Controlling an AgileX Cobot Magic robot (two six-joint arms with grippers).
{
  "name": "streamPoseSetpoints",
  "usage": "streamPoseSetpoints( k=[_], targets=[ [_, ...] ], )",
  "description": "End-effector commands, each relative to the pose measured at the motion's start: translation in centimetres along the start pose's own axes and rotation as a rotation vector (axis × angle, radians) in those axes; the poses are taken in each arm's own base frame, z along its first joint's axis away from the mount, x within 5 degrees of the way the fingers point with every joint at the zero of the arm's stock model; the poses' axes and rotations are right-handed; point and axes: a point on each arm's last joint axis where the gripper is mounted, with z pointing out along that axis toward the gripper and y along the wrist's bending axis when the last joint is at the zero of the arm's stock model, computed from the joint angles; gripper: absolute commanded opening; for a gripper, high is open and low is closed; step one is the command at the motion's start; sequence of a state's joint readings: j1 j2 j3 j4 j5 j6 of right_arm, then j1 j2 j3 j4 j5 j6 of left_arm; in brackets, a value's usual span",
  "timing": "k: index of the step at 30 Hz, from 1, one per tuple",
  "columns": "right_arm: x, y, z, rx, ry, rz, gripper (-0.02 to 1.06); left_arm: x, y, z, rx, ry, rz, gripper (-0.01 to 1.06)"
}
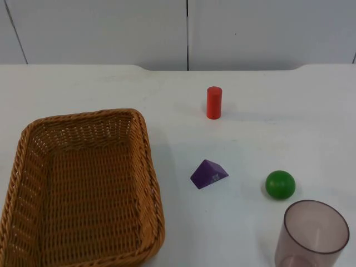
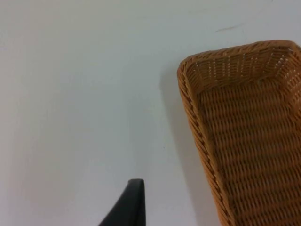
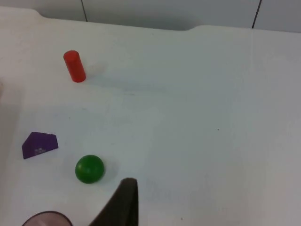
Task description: Pick up the basket with the left hand and place the triangular block into the basket with the right hand.
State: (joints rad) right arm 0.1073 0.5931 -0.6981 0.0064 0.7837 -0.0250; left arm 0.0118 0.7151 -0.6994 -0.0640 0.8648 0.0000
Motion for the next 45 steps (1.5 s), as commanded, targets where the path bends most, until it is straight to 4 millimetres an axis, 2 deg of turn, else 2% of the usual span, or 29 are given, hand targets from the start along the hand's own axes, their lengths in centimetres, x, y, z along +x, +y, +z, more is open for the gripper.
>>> streamPoseSetpoints(
  k=[1, 9, 14, 16, 20, 21, 26, 27, 29, 31, 33, 36, 45],
  targets=[
    [-0.5, 0.0, 0.6, 0.002, -0.006, -0.008, 1.05, -0.9, -0.1, 0.9, 0.007, 0.003, -0.004, 1.05],
    [-0.7, 0.0, 3.6, -0.002, 0.106, -0.005, 1.05, -1.9, 0.1, 5.1, -0.002, 0.106, -0.013, 1.05],
    [-0.7, -0.1, 4.6, -0.003, 0.145, 0.000, 1.05, -2.2, 0.1, 7.0, 0.008, 0.144, -0.035, 1.05],
    [-0.7, -0.1, 4.7, -0.003, 0.151, 0.000, 1.05, -2.2, 0.1, 7.5, 0.010, 0.157, -0.040, 1.05],
    [-0.6, 0.0, 5.1, -0.004, 0.165, 0.003, 1.05, -2.0, 0.2, 10.0, 0.004, 0.233, -0.047, 1.05],
    [-0.6, 0.0, 5.1, -0.004, 0.165, 0.003, 1.05, -2.0, 0.2, 10.0, 0.004, 0.233, -0.047, 1.05],
    [-0.6, 0.0, 5.1, -0.004, 0.165, 0.003, 1.05, -1.4, 0.5, 14.6, -0.010, 0.347, -0.058, 1.05],
    [-0.6, 0.0, 5.1, -0.004, 0.165, 0.003, 1.05, -1.4, 0.5, 14.6, -0.010, 0.347, -0.058, 1.05],
    [-0.6, 0.0, 5.1, -0.004, 0.165, 0.003, 1.05, -1.3, 0.7, 16.3, -0.016, 0.399, -0.059, 1.05],
    [-0.6, 0.0, 5.1, -0.004, 0.165, 0.003, 1.05, -1.4, 0.8, 18.1, -0.020, 0.439, -0.061, 1.05],
    [-0.6, 0.0, 5.1, -0.004, 0.165, 0.003, 1.05, -1.7, 0.8, 18.8, -0.021, 0.446, -0.061, 1.05],
    [-0.6, 0.0, 5.1, -0.004, 0.165, 0.003, 1.05, -2.3, 0.9, 21.4, -0.022, 0.477, -0.069, 1.05],
    [-0.6, 0.0, 5.1, -0.004, 0.165, 0.003, 1.05, -1.2, 0.8, 24.9, 0.011, 0.539, -0.065, 1.05]
  ],
)
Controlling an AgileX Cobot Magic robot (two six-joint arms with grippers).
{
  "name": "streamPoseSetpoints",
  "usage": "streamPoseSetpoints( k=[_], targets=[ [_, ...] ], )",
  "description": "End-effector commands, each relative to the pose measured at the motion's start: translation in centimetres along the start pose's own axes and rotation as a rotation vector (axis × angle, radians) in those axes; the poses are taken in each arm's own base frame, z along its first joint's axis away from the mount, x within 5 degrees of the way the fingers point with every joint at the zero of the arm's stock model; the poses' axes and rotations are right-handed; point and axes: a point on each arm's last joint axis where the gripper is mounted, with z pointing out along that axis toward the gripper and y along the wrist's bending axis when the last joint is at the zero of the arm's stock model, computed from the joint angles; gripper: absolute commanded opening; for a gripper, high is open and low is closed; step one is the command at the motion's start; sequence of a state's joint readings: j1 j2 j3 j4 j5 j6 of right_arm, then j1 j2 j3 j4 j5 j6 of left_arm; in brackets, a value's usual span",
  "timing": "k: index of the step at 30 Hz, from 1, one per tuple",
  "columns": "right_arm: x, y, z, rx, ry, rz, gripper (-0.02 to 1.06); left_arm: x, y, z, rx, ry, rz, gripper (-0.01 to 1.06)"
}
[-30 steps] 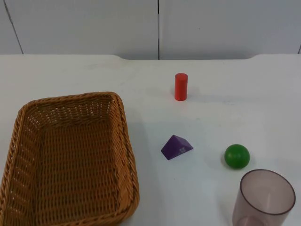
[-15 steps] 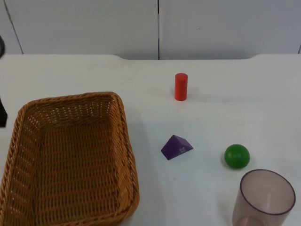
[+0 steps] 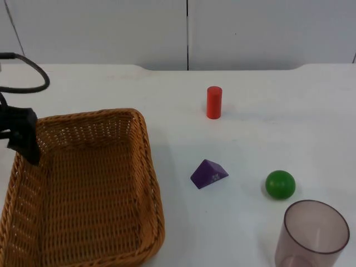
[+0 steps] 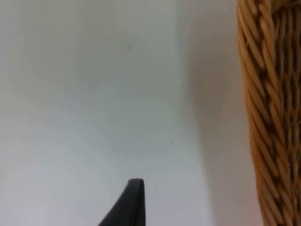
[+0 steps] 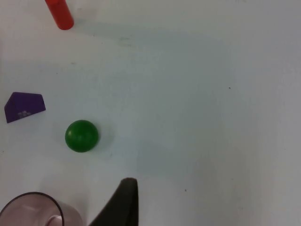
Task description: Pick up the basket with the left hand and place the triangular block into the basket with the right hand.
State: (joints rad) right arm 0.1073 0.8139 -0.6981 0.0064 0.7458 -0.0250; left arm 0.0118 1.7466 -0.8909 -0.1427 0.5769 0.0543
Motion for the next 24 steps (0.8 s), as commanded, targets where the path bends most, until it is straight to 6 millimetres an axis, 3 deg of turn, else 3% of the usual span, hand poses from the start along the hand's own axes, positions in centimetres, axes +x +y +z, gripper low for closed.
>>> streamPoseSetpoints(
  k=[1, 6, 14, 17, 18, 22, 23, 24],
  targets=[
    [-0.2, 0.0, -0.2, 0.000, -0.018, 0.002, 1.05, -0.3, 0.0, 1.1, 0.011, -0.003, -0.003, 1.05],
    [-0.2, 0.0, -0.2, 0.000, -0.020, 0.002, 1.05, 0.0, 0.1, 3.5, 0.016, 0.053, -0.013, 1.05],
    [-0.2, 0.0, -0.2, 0.000, -0.022, 0.002, 1.05, 0.5, 0.0, 4.7, 0.037, 0.093, -0.020, 1.04],
    [-0.2, 0.0, -0.2, 0.002, -0.021, 0.000, 1.05, 0.5, -0.1, 4.8, 0.040, 0.096, -0.020, 0.89],
    [-0.2, 0.0, -0.2, 0.002, -0.021, 0.000, 1.05, 0.5, -0.1, 4.8, 0.040, 0.096, -0.020, 0.89],
    [-0.2, 0.0, -0.2, 0.002, -0.021, 0.000, 1.05, 0.7, -0.2, 4.8, 0.050, 0.111, -0.034, 0.61],
    [-0.2, 0.0, -0.2, 0.002, -0.021, 0.000, 1.05, 0.7, -0.2, 4.8, 0.050, 0.111, -0.034, 0.61],
    [-0.2, 0.0, -0.2, 0.002, -0.021, 0.000, 1.05, 0.6, -0.2, 4.8, 0.053, 0.108, -0.041, 0.55]
  ],
)
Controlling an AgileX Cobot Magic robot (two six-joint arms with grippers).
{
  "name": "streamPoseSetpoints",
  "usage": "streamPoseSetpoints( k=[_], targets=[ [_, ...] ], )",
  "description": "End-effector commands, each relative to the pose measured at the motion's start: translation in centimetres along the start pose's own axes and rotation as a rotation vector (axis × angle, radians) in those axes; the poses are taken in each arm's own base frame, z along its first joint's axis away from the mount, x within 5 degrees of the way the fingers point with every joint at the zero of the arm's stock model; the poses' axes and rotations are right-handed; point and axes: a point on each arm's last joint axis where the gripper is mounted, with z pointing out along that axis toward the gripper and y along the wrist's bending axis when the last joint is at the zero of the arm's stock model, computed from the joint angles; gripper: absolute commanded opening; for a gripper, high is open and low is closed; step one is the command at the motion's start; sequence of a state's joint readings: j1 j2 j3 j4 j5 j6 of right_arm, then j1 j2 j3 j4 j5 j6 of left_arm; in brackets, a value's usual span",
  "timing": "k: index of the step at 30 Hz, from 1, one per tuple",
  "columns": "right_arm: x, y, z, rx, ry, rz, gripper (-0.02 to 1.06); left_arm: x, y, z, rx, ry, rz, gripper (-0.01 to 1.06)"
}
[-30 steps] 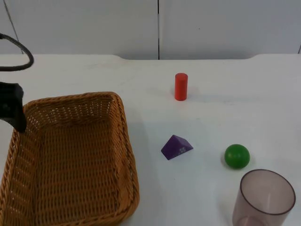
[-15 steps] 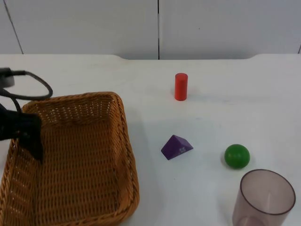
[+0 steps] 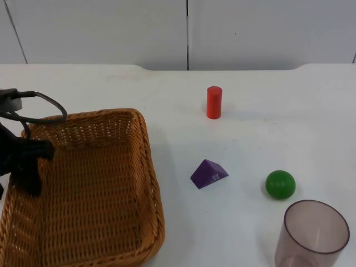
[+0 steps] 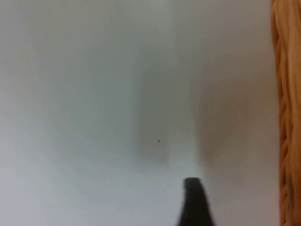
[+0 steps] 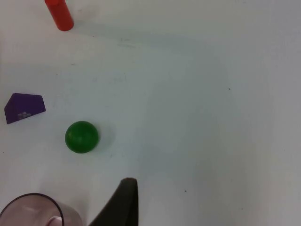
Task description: Pick up the basket with the left hand and place the triangular block into the basket with the right hand.
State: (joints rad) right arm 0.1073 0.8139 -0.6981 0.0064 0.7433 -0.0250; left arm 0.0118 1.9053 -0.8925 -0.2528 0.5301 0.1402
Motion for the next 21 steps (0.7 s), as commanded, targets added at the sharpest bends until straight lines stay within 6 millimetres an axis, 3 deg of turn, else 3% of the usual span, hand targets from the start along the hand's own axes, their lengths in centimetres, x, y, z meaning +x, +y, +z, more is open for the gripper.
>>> streamPoseSetpoints(
  k=[1, 4, 8, 9, 10, 15, 19, 20, 21],
  targets=[
    [-0.2, 0.0, -0.2, 0.002, -0.019, 0.000, 1.05, 0.1, -0.2, 0.1, 0.013, 0.004, -0.018, 0.49],
    [-0.2, 0.0, -0.2, 0.002, -0.019, 0.000, 1.05, 0.0, -0.2, 0.1, 0.013, -0.001, -0.021, 0.40],
    [-0.2, -0.1, -0.2, 0.006, -0.023, -0.005, 1.05, 0.1, -0.2, 0.9, 0.028, 0.017, -0.057, 0.11],
    [-0.2, -0.1, -0.2, 0.006, -0.023, -0.005, 1.05, 0.1, -0.2, 0.9, 0.028, 0.017, -0.057, 0.11],
    [-0.2, -0.1, -0.2, 0.006, -0.023, -0.005, 1.05, 0.1, -0.3, 0.8, 0.034, 0.016, -0.065, 0.01],
    [-0.3, -0.1, -0.2, 0.006, -0.026, -0.005, 1.05, 0.1, -0.8, -1.2, 0.064, -0.005, -0.078, 0.00],
    [-0.3, -0.1, -0.2, 0.006, -0.031, -0.020, 1.05, 0.7, -1.5, -5.4, 0.098, -0.040, -0.038, 0.00],
    [-0.3, -0.1, -0.2, 0.006, -0.031, -0.020, 1.05, 0.7, -1.5, -5.4, 0.098, -0.040, -0.038, 0.00],
    [-0.3, -0.1, -0.2, 0.006, -0.031, -0.020, 1.05, 1.2, -1.8, -7.0, 0.113, -0.039, -0.013, 0.00]
  ],
)
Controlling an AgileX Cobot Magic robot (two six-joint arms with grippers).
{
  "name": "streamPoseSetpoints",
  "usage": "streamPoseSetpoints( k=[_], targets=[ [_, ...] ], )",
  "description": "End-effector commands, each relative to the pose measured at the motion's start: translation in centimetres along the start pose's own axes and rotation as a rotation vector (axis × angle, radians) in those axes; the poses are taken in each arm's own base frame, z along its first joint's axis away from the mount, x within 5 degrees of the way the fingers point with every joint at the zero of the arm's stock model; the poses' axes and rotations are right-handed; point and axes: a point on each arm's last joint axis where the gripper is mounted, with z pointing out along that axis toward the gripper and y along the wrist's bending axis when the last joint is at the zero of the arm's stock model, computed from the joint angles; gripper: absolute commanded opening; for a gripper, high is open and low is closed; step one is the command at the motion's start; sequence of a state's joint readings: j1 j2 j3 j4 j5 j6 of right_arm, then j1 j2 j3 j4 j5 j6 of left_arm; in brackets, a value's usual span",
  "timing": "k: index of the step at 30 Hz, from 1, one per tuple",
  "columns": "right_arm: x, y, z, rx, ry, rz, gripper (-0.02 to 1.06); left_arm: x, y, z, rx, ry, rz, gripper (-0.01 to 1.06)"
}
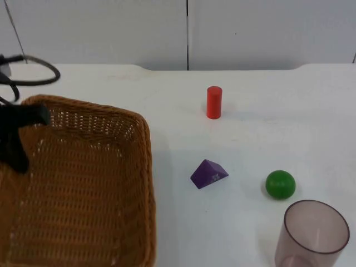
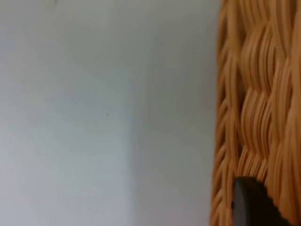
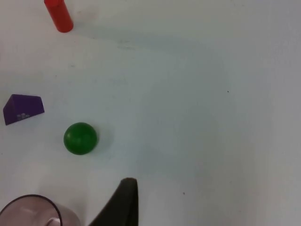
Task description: Pick up the basket with the left hand and place the triangular block into the basket with the right hand.
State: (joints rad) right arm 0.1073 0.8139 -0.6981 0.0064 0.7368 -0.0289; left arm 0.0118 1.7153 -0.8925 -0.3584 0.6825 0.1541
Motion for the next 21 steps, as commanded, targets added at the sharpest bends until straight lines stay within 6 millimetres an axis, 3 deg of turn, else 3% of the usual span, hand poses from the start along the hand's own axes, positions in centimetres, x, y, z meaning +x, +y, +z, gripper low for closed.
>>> streamPoseSetpoints(
  k=[1, 4, 15, 21],
  targets=[
    [-0.3, 0.0, -0.2, 0.000, -0.025, -0.010, 1.05, 0.6, -0.5, -1.8, 0.016, 0.005, 0.038, 0.00],
    [-0.3, 0.0, -0.2, -0.002, -0.025, -0.024, 1.05, 1.0, -0.9, -3.7, 0.025, -0.035, 0.061, 0.00],
    [-0.1, 0.2, -0.2, -0.028, -0.008, -0.049, 1.05, 0.8, -0.9, -4.2, 0.113, -0.056, 0.045, 0.00],
    [0.1, 0.5, -0.2, -0.057, 0.009, -0.070, 1.05, 0.3, 1.9, -5.5, 0.274, -0.101, -0.032, 0.00]
  ],
)
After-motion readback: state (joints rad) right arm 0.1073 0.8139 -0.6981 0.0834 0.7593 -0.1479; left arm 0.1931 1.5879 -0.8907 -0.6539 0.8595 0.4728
